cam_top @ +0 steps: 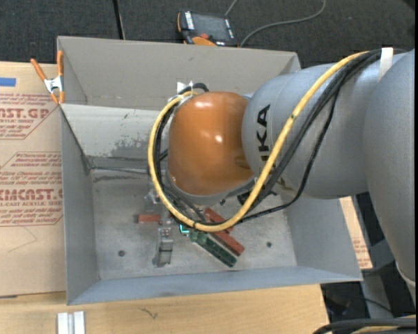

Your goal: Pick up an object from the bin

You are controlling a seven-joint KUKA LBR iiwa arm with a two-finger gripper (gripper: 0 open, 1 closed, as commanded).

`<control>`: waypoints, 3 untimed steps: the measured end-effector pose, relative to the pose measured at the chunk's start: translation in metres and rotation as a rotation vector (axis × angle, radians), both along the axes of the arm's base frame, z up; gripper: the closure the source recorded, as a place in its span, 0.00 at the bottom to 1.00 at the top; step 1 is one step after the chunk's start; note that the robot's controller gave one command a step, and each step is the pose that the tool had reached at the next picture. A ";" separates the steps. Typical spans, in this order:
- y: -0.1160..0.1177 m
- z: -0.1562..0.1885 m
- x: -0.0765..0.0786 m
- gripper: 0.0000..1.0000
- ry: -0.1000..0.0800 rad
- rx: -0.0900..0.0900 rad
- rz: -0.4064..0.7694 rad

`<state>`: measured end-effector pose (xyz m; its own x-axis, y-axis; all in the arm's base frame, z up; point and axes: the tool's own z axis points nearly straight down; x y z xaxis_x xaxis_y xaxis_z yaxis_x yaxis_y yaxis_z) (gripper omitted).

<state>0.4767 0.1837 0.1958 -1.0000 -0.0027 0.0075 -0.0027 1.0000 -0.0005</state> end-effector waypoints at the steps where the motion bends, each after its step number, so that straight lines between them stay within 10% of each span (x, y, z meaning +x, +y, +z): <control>1: -0.033 -0.131 0.054 0.00 -0.003 -0.001 -0.041; 2: -0.032 -0.126 0.054 1.00 -0.007 0.002 -0.040; 3: 0.001 0.012 0.045 1.00 -0.016 0.005 -0.037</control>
Offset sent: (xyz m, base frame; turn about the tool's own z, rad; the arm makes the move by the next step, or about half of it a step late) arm 0.0545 -0.0326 -0.1258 0.0400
